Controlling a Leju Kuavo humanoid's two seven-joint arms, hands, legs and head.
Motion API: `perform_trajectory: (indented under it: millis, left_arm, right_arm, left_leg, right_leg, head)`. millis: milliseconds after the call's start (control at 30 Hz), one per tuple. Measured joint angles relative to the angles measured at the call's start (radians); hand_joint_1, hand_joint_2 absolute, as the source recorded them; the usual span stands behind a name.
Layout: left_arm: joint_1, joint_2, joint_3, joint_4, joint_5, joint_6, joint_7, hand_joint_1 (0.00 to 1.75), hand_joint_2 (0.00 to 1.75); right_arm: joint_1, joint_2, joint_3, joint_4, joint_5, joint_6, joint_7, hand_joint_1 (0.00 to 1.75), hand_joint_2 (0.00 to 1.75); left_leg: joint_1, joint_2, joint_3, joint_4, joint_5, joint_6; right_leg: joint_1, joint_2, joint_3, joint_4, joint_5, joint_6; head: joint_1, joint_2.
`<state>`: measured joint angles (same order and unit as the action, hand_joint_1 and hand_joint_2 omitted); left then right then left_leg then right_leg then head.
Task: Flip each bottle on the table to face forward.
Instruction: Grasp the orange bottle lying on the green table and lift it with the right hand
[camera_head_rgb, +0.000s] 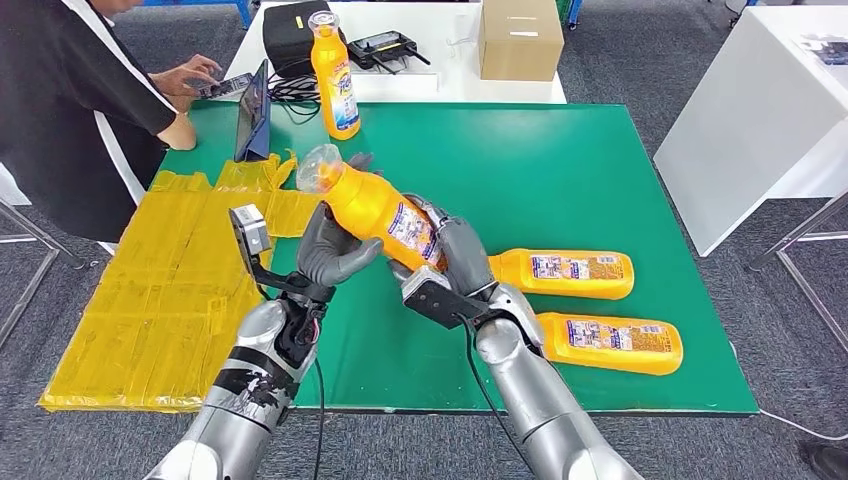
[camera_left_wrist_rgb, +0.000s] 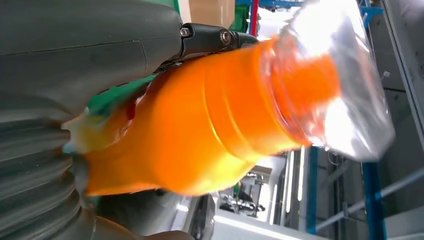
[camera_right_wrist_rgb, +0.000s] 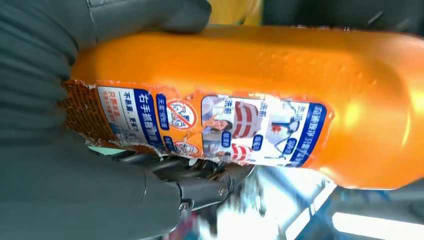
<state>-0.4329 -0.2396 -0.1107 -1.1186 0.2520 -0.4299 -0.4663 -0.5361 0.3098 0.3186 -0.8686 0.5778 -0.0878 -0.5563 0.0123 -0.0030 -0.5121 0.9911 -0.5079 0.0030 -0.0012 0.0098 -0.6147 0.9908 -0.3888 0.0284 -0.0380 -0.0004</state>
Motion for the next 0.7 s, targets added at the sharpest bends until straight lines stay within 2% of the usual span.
perform_trajectory:
  millis: [100,233,267,367,400,533,700]
  left_arm:
    - [-0.019,0.006,-0.015,0.029,0.011,-0.002,-0.01,0.0,1.75]
    - [-0.038,0.011,-0.021,0.064,0.019,0.004,-0.019,0.0,1.75]
    - [-0.042,0.011,-0.021,0.071,0.016,0.011,-0.021,0.22,1.75]
    - [-0.048,0.011,-0.025,0.082,-0.028,0.076,-0.04,1.53,1.75]
    - [-0.048,0.01,-0.028,0.083,-0.052,0.113,-0.049,1.75,1.75]
    - [-0.041,-0.002,-0.032,0.064,-0.124,0.247,-0.067,1.75,1.75]
    - [-0.038,-0.011,-0.032,0.045,-0.139,0.28,-0.067,1.75,1.75]
  right_arm:
    - [-0.013,-0.001,0.011,0.04,-0.085,0.156,-0.039,1.75,1.75]
    - [-0.038,-0.002,0.025,0.09,-0.134,0.229,-0.062,1.75,1.75]
    - [-0.043,-0.003,0.027,0.099,-0.138,0.233,-0.063,1.75,1.75]
    - [-0.054,-0.003,0.033,0.121,-0.143,0.228,-0.063,1.75,1.75]
    - [-0.056,-0.003,0.035,0.126,-0.144,0.222,-0.062,1.75,1.75]
    - [-0.066,-0.005,0.04,0.14,-0.15,0.201,-0.055,1.75,1.75]
    - [-0.077,-0.006,0.046,0.149,-0.152,0.197,-0.054,1.75,1.75]
  left_leg:
    - [0.0,0.0,0.0,0.0,0.0,0.0]
    - [0.0,0.0,0.0,0.0,0.0,0.0]
    - [0.0,0.0,0.0,0.0,0.0,0.0]
    - [0.0,0.0,0.0,0.0,0.0,0.0]
    - [0.0,0.0,0.0,0.0,0.0,0.0]
    - [0.0,0.0,0.0,0.0,0.0,0.0]
    - [0.0,0.0,0.0,0.0,0.0,0.0]
  right_leg:
    - [0.0,0.0,0.0,0.0,0.0,0.0]
    - [0.0,0.0,0.0,0.0,0.0,0.0]
    - [0.0,0.0,0.0,0.0,0.0,0.0]
    - [0.0,0.0,0.0,0.0,0.0,0.0]
    - [0.0,0.0,0.0,0.0,0.0,0.0]
    - [0.0,0.0,0.0,0.0,0.0,0.0]
    - [0.0,0.0,0.0,0.0,0.0,0.0]
  head:
    - [0.0,0.0]
    - [0.0,0.0]
    - [0.0,0.0]
    - [0.0,0.0]
    - [0.0,0.0]
    - [0.0,0.0]
    - [0.0,0.0]
